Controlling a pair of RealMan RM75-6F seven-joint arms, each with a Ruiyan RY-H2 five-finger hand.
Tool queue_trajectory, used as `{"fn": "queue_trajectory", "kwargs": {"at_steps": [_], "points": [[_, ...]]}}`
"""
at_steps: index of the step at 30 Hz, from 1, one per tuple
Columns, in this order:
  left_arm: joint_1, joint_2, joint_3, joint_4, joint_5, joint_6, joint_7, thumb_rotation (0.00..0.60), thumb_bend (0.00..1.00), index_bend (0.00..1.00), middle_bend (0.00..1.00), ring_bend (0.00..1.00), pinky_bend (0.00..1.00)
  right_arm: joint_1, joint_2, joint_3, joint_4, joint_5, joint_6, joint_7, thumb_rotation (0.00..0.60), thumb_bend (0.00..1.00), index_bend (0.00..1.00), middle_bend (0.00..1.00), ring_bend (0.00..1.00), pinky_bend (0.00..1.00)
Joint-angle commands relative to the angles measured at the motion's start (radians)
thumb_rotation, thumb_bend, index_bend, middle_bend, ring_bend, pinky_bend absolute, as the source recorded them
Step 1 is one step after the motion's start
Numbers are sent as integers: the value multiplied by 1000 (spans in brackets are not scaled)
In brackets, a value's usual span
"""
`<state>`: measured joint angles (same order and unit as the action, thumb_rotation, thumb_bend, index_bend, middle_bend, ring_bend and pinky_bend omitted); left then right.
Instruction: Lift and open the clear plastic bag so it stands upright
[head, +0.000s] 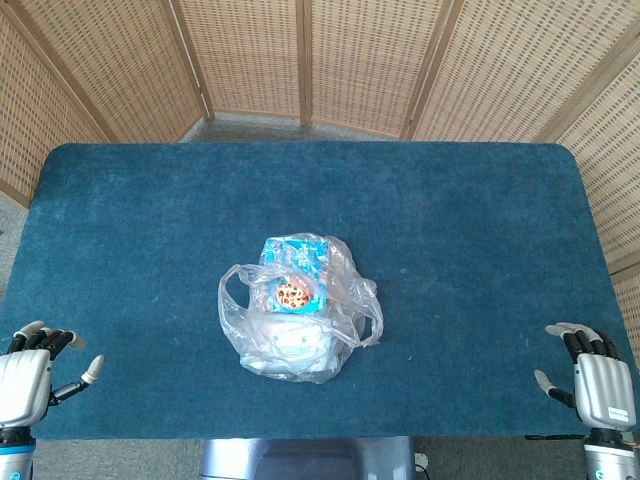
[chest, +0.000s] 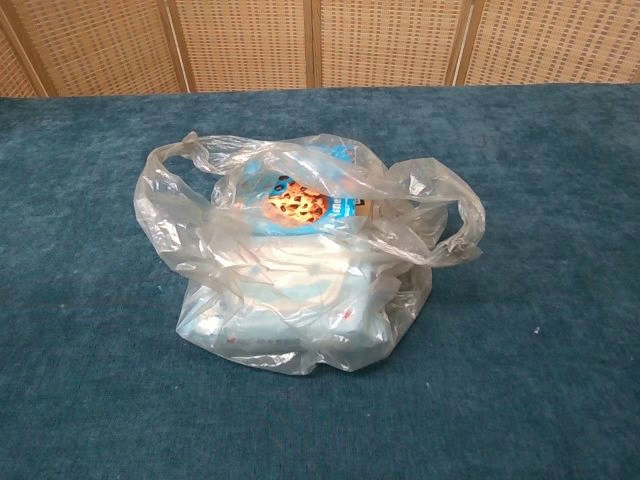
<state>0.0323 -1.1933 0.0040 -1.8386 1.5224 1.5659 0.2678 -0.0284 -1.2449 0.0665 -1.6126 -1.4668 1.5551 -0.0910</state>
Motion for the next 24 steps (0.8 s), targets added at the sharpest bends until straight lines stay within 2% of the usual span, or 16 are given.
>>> {"fn": "queue_trajectory", "kwargs": {"at_steps": [1, 15, 24], "points": [[0, 1, -1, 0, -1, 0, 1, 6, 232, 465, 463, 328, 170, 1, -2, 0, 2, 1, -2, -1, 600, 229, 280, 271, 217, 168], [1, 13, -1, -5, -4, 1, 2, 5, 230, 465, 463, 328, 169, -8, -2, -4, -1, -6, 14, 0, 600, 228, 281, 271, 217, 167], [-36, 76, -2, -53, -43, -81, -1, 0, 176, 429, 438, 328, 170, -22, 0, -9, 2, -14, 35, 14, 600, 229, 281, 271, 217, 167]]}}
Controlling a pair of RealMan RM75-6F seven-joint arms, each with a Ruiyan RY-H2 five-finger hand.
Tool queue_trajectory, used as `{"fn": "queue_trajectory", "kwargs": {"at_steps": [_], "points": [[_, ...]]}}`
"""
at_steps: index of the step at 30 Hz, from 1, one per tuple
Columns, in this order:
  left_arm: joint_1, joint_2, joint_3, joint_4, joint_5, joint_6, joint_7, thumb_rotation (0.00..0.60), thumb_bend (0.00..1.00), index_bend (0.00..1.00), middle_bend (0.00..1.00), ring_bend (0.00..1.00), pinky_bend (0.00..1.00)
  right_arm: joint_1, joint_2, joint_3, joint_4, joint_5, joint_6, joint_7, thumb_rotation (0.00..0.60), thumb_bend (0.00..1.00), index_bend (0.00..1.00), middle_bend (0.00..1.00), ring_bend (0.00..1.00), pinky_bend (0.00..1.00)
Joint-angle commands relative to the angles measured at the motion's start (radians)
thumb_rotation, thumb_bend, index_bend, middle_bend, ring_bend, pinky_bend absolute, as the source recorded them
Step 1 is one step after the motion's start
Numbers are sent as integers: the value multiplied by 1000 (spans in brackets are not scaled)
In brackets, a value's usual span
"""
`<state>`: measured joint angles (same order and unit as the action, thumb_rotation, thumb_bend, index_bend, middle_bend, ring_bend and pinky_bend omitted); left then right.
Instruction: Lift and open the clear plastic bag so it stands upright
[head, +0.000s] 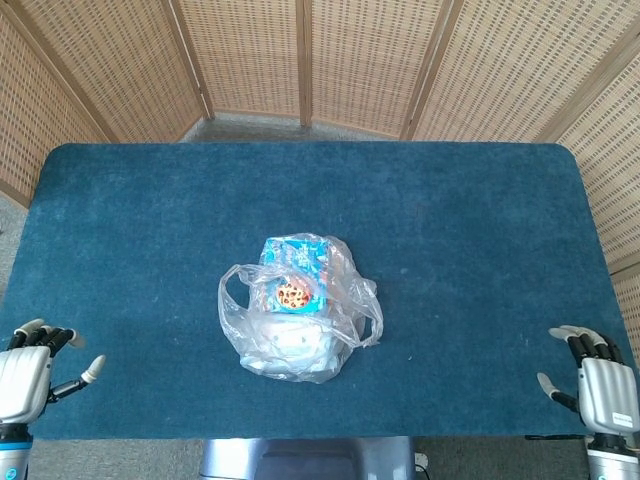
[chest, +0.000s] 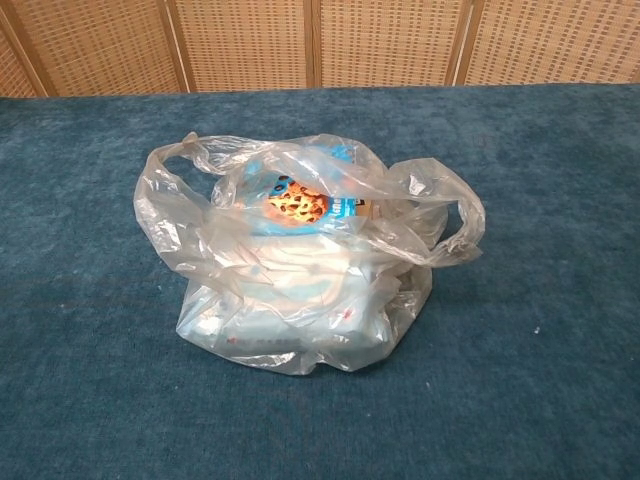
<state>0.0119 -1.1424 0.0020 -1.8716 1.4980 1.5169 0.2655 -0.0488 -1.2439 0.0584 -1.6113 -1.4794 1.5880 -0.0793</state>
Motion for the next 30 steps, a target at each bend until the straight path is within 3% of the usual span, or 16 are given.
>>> {"fn": "queue_trajectory", "kwargs": {"at_steps": [1, 15, 21, 30], "points": [[-26, 41, 1, -32, -30, -56, 1, 0, 169, 422, 430, 326, 173, -4, -1, -2, 2, -3, 5, 4, 600, 229, 280, 271, 217, 168], [-201, 152, -25, -92, -180, -392, -87, 0, 78, 222, 267, 215, 221, -17, 4, -5, -4, -6, 20, 1, 600, 229, 280, 271, 217, 166], [-278, 146, -44, -85, -211, -513, -156, 0, 64, 212, 251, 205, 221, -20, 11, 2, -9, 5, 21, -4, 598, 229, 281, 271, 217, 167], [-370, 94, -81, -54, -249, -593, -170, 0, 62, 211, 252, 205, 228, -29, 12, 5, -5, 14, 29, 1, 600, 229, 281, 271, 217, 166]]}}
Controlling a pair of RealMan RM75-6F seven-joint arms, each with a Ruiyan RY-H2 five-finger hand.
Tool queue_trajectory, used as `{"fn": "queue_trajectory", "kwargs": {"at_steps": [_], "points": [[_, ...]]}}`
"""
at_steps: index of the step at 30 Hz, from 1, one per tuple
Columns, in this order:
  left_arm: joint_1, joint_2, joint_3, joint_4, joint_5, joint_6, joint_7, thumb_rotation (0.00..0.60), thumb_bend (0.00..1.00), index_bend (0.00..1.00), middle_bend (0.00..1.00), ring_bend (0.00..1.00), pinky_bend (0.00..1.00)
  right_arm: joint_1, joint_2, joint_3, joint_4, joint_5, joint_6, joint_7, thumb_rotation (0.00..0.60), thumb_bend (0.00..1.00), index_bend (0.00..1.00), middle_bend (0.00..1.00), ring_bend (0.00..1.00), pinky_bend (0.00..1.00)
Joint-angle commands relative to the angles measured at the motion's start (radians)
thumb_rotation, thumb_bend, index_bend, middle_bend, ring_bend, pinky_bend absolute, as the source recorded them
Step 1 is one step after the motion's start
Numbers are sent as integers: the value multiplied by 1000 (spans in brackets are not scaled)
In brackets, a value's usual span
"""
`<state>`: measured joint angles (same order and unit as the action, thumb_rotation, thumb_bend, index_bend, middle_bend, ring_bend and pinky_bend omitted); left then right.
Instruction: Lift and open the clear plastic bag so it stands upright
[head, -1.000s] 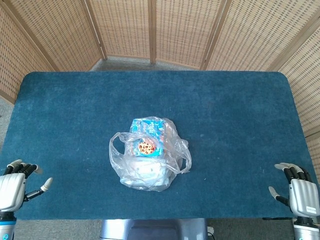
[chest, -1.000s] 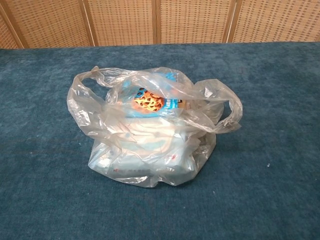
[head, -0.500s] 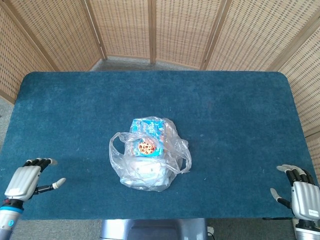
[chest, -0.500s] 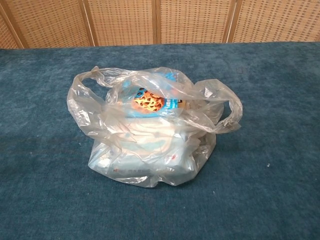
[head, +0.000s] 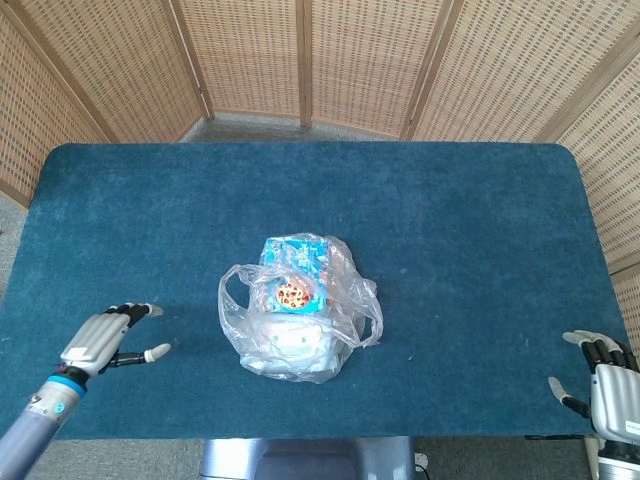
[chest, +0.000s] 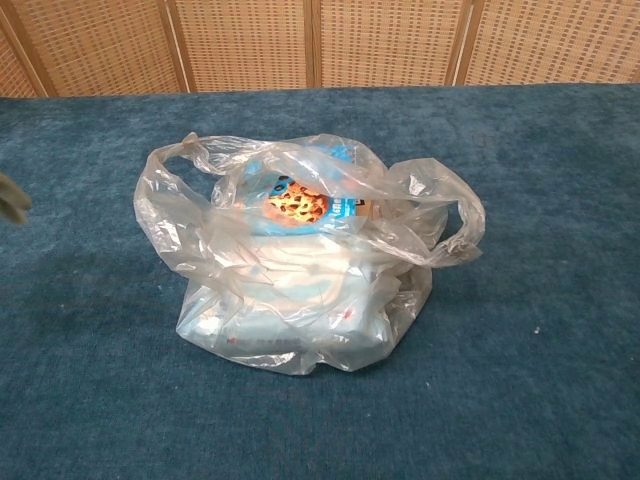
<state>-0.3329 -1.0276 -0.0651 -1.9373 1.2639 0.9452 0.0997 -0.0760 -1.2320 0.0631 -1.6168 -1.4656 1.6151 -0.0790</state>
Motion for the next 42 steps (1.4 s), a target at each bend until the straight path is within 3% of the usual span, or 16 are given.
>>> {"fn": "queue_trajectory", "kwargs": {"at_steps": [1, 13, 21, 32, 42], "points": [[-35, -29, -19, 16, -20, -31, -6, 0, 62, 211, 252, 205, 229, -3, 0, 0, 1, 1, 3, 1, 600, 229, 281, 271, 217, 166], [-206, -144, -87, 89, -101, -224, -95, 0, 62, 211, 252, 204, 238, -25, 8, 0, 7, 1, 33, 15, 600, 229, 281, 271, 217, 166], [-313, -199, -174, 136, -125, -369, -281, 0, 61, 211, 252, 205, 251, -46, 9, -4, 8, -5, 61, 23, 600, 229, 281, 271, 217, 166], [-365, -228, -259, 153, -80, -442, -512, 0, 60, 211, 252, 205, 254, -70, 9, -6, 10, -6, 87, 28, 598, 229, 281, 271, 217, 166], [-379, -268, -295, 162, -39, -463, -698, 0, 60, 211, 252, 204, 257, -70, 3, -4, 17, -12, 82, 36, 600, 229, 281, 271, 217, 166]]}}
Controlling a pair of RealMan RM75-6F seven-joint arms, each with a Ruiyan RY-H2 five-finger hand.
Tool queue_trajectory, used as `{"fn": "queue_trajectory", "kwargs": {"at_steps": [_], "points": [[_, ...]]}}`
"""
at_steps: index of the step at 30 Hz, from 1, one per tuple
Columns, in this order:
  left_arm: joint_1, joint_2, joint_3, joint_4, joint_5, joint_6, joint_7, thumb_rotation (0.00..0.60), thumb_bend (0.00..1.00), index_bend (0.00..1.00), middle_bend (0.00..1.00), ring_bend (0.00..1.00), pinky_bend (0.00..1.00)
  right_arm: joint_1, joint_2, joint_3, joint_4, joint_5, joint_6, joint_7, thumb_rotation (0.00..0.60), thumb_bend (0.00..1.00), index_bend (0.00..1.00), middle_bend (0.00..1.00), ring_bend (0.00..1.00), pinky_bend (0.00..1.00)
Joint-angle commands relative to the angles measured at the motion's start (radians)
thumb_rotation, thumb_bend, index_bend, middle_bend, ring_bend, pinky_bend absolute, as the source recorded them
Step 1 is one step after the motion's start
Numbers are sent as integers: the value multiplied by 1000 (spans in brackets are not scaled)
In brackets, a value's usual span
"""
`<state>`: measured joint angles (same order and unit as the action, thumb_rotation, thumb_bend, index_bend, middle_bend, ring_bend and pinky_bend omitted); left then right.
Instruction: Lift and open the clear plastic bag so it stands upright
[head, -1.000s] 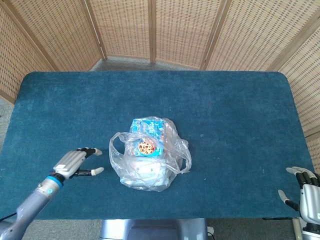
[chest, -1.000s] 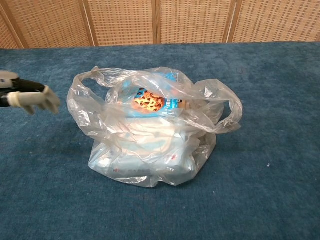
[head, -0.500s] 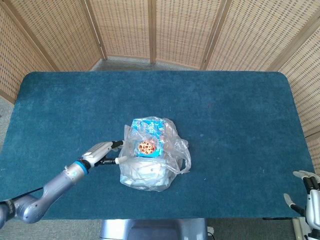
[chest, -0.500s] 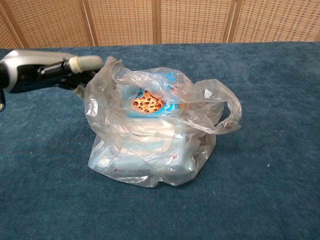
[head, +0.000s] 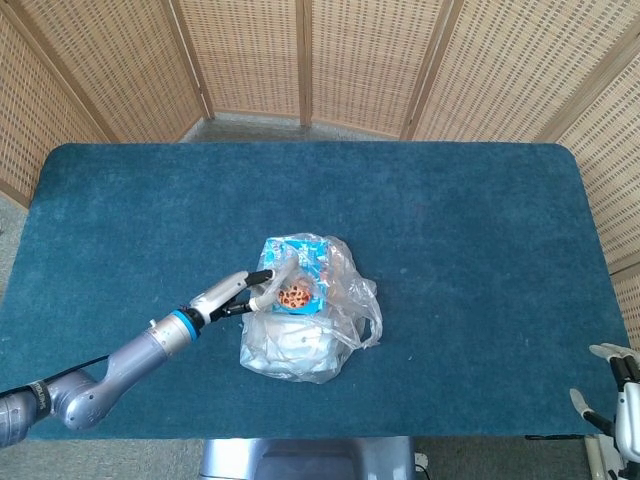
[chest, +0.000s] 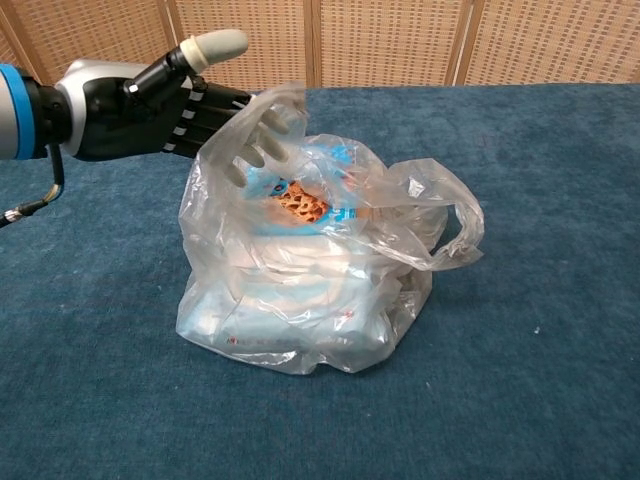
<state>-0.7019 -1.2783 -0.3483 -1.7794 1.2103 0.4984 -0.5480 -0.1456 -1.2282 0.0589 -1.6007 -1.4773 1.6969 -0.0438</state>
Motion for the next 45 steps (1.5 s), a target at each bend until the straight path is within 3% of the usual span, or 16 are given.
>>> {"fn": "queue_trajectory", "kwargs": {"at_steps": [1, 17, 26, 35, 45], "points": [[-12, -22, -11, 6, 20, -21, -66, 0, 59, 211, 252, 204, 259, -1, 0, 1, 1, -1, 1, 2, 600, 229, 281, 271, 217, 166], [-49, -81, 15, 64, 37, -76, -194, 0, 59, 211, 252, 205, 289, -8, -4, 4, 12, -6, 8, 15, 600, 229, 280, 271, 217, 166], [-93, -124, 8, 103, -21, -116, -227, 0, 59, 210, 253, 212, 305, -12, -4, 6, 18, -7, 9, 24, 600, 229, 281, 271, 217, 161], [-114, -187, -86, 119, -96, -198, -382, 0, 60, 212, 263, 274, 382, -21, -2, 7, 19, -8, 20, 31, 600, 229, 281, 271, 217, 161], [3, -257, -286, 125, -216, -365, -644, 0, 89, 252, 342, 384, 488, -28, -2, 9, 29, -10, 27, 46, 600, 229, 281, 271, 217, 160]]}}
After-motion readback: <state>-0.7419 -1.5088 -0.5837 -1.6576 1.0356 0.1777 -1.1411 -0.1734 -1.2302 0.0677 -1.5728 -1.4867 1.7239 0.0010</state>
